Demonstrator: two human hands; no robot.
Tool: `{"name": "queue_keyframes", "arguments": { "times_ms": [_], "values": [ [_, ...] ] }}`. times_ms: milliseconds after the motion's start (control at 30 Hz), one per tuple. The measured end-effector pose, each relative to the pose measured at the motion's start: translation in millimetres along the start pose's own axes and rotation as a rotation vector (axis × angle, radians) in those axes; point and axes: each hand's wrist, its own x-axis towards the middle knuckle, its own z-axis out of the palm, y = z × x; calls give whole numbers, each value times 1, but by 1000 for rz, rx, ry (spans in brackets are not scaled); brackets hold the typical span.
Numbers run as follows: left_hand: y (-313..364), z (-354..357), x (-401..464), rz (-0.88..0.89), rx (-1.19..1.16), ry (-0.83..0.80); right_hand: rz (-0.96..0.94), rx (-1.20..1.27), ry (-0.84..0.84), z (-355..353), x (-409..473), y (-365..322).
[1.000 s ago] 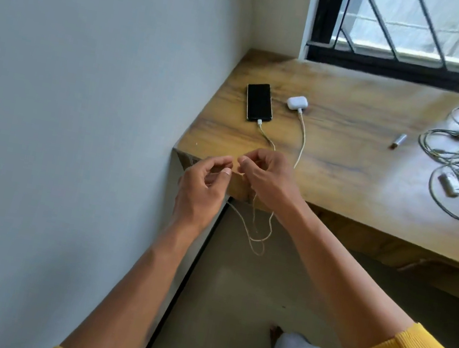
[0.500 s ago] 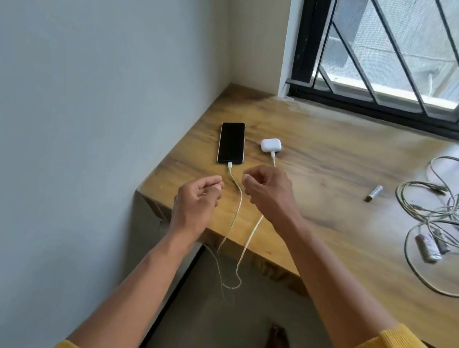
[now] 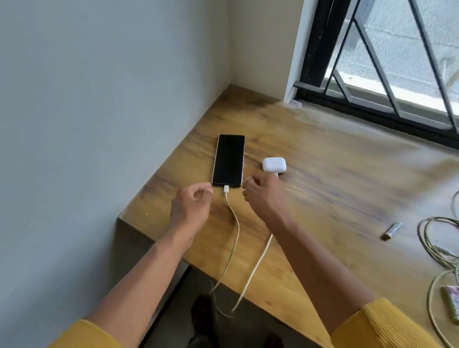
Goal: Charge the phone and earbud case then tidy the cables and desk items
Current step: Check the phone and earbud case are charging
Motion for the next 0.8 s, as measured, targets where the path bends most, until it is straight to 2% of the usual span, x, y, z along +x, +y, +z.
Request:
{"name": "queue_keyframes", "arguments": {
  "times_ms": [333,467,633,800],
  "values": [
    [26,12,95,17,166,-64,155,44,113,25,50,-12],
    [21,15,110,14,136,-57,204,50,138,34,64,-11],
    [13,18,128,-110,35,-74,291,112,158,42,74,-12],
    [13,14,132,-127,-34,-144,361,193,88,48,81,-11]
  ]
}}
